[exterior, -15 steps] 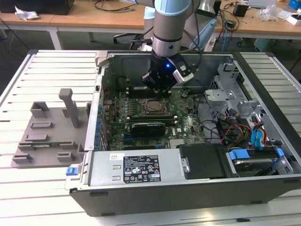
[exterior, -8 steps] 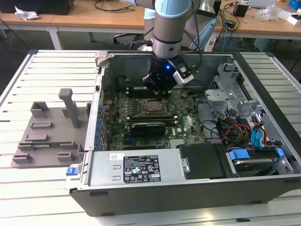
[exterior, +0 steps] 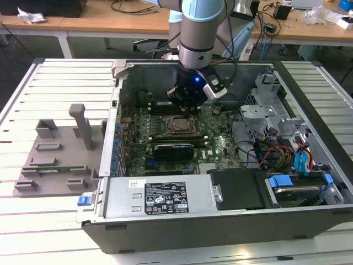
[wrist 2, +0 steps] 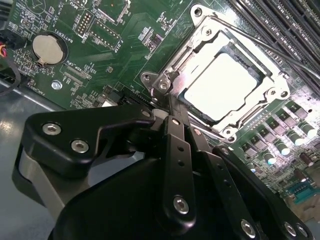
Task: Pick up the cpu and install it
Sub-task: 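Install the first cpu locking lever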
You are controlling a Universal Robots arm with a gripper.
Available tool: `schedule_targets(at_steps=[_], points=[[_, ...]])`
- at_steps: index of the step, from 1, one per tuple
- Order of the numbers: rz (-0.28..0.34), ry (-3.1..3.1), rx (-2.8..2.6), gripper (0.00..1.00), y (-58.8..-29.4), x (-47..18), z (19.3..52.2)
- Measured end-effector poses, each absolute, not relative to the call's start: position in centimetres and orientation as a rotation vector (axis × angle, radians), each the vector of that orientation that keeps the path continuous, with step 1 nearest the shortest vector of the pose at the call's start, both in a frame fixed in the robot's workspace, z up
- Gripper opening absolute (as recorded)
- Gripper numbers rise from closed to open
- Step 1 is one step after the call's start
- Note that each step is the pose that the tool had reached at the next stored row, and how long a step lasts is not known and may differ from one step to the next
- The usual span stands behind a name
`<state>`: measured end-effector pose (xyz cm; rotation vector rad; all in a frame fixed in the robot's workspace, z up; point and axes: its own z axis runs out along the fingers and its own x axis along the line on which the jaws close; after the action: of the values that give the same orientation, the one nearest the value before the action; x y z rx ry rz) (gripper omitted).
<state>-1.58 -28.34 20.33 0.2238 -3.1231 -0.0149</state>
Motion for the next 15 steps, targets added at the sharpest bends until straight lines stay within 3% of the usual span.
schedule_targets(at_steps=[15], points=[[0.002, -3.16, 0.226, 0.11, -27.7, -4.8, 20.8]])
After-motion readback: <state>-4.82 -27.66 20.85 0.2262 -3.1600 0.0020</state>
